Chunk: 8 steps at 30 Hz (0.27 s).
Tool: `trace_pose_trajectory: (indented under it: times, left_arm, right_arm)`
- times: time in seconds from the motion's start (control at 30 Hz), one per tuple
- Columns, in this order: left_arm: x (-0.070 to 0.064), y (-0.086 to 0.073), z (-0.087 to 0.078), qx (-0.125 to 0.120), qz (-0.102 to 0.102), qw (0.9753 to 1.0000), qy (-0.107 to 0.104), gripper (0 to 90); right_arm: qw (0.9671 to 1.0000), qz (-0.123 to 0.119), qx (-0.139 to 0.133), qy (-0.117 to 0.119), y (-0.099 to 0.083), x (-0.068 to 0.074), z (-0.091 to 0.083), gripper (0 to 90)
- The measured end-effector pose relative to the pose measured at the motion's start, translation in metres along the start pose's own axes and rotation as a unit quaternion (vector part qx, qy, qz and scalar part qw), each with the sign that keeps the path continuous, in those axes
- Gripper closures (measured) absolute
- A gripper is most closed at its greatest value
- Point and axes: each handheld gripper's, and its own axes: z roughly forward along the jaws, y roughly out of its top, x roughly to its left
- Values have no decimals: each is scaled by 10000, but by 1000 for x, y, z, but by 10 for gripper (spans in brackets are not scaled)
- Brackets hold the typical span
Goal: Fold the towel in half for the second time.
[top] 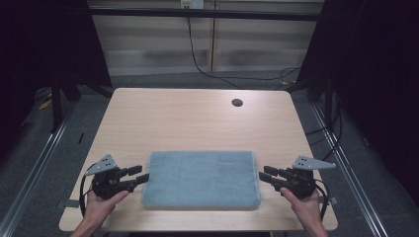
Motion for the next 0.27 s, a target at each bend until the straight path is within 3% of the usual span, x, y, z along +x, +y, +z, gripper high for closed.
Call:
trace_pose_trajectory:
  times: [0.07, 0.17, 0.27]
  left_arm:
    - [8, -3, 0, 65, 35, 9997, 244, 432]
    - [13, -9, -3, 34, -192, 9985, 515, 379]
    - [8, -8, -4, -5, -107, 9987, 504, 353]
  right_arm:
    - [10000, 72, 13, -46, -4, -4, 5, 570]
    - [9997, 121, 114, -182, -8, -6, 10, 508]
    - [9996, 65, 115, -246, -10, -4, 11, 460]
